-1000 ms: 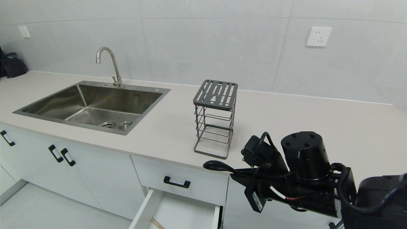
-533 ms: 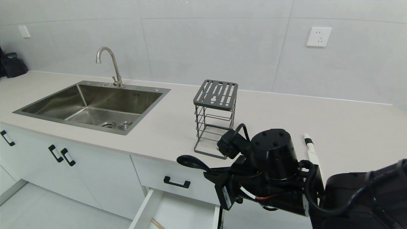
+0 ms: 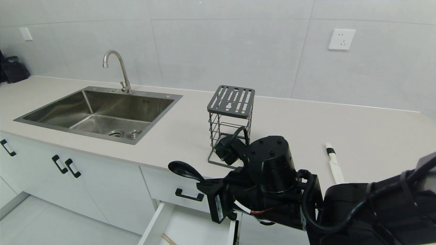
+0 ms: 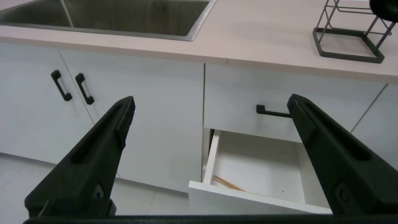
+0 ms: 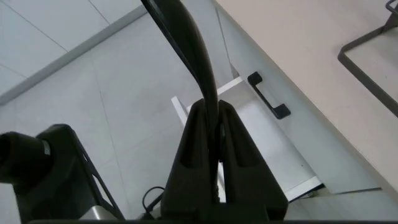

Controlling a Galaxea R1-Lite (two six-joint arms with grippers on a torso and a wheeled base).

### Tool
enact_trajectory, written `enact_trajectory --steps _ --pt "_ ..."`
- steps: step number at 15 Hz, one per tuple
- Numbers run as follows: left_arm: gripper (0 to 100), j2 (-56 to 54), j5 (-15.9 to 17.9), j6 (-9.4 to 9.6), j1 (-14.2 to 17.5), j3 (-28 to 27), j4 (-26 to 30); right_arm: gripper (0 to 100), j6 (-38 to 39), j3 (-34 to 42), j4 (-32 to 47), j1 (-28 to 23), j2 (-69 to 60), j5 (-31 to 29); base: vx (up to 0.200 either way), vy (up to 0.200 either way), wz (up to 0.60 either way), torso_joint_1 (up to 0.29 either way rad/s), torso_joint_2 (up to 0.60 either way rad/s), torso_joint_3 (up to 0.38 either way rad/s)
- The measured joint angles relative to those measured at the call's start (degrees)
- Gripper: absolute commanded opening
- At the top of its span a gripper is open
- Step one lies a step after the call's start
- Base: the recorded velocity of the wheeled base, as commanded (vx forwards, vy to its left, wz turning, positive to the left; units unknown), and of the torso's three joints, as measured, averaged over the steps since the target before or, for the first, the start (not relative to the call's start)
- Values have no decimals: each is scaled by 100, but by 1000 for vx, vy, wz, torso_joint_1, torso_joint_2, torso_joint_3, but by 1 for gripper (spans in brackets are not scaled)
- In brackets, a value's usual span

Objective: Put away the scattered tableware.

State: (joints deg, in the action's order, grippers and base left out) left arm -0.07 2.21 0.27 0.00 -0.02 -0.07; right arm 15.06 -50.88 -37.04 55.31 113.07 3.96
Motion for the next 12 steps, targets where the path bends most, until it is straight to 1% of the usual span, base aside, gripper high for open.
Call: enact_trajectory --steps 3,5,6,8,12 --pt "100 0 0 0 0 2 0 0 -167 -24 -21 15 33 5 0 0 0 0 0 0" --pt "100 0 -2 0 0 2 0 0 -408 -29 -16 9 44 5 0 0 0 0 0 0" --pt "100 0 0 0 0 2 -9 0 -663 -13 -7 1 49 6 0 0 0 -95 193 110" --pt "100 0 0 0 0 2 0 0 -975 30 85 -2 57 27 0 0 0 -180 383 208" --pt "100 0 0 0 0 2 2 0 -995 39 327 -5 94 33 0 0 0 -230 498 264"
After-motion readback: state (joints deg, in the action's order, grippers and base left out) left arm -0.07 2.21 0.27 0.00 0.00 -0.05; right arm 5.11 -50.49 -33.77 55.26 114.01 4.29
